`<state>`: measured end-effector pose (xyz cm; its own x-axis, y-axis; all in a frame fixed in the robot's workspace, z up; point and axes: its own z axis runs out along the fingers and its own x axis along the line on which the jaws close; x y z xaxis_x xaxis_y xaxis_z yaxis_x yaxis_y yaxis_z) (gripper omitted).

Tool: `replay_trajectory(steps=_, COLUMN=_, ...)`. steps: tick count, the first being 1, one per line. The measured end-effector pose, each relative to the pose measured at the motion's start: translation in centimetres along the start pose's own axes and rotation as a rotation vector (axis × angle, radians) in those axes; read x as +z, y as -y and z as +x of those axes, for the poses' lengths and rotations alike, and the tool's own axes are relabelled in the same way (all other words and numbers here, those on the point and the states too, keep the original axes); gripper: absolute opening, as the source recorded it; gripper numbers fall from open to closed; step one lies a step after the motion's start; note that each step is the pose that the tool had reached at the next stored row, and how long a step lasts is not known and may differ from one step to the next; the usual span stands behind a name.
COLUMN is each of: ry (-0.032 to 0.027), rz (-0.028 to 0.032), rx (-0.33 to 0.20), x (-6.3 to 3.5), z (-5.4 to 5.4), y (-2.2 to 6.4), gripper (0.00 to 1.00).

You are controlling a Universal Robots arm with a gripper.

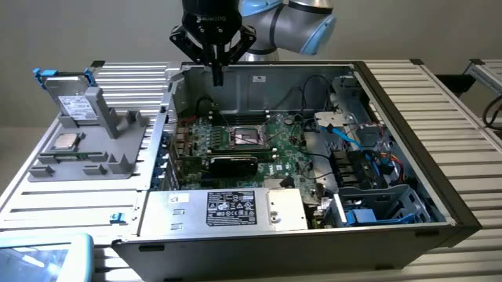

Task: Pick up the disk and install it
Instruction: 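Reach for the disk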

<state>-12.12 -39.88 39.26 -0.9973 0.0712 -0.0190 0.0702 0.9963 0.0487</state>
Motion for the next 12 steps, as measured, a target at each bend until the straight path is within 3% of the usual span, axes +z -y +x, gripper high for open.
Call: replay_trajectory(steps=12, ry=0.0000, rz=0.0000, rx=0.000, x=0.00, z=0.00, y=0.00, gripper=0.11)
